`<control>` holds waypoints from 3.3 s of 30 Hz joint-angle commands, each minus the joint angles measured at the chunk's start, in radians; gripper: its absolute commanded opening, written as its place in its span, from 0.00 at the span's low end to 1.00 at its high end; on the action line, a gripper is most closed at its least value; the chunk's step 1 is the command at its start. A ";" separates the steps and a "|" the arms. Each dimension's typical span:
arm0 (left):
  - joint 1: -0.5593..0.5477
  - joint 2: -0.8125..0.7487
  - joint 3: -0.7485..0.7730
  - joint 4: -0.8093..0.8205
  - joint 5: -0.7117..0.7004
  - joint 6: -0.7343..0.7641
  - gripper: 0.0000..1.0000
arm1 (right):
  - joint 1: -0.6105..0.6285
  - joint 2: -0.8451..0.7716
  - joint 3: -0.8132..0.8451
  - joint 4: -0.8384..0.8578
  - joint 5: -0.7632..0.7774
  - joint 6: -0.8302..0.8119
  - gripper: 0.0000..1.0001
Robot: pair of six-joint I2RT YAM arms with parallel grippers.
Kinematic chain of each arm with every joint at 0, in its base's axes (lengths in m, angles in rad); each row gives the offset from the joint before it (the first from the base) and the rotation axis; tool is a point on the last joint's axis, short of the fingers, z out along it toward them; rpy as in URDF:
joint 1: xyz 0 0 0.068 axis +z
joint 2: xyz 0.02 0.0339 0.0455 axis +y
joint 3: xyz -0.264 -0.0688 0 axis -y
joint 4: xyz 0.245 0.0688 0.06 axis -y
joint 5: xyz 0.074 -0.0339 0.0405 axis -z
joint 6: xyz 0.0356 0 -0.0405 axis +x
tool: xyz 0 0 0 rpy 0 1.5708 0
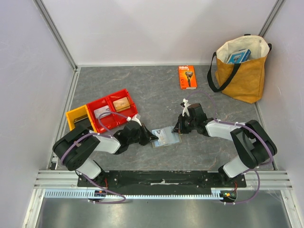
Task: Take the credit cards out of the card holder
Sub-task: Remove the credit card from the card holder, then place the credit card in the storage box.
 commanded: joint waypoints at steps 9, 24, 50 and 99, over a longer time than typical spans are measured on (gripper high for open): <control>0.038 -0.136 -0.095 -0.017 0.006 0.078 0.02 | -0.009 -0.029 -0.002 -0.130 0.106 -0.070 0.01; 0.063 -0.260 -0.173 0.203 0.116 0.185 0.02 | -0.007 -0.229 -0.008 0.022 -0.170 -0.128 0.59; 0.069 -0.298 -0.135 0.335 0.319 0.236 0.02 | 0.004 -0.095 -0.088 0.503 -0.566 0.053 0.33; -0.197 -0.458 0.087 0.148 -0.263 0.159 0.67 | 0.352 -0.684 -0.297 0.594 0.685 0.815 0.00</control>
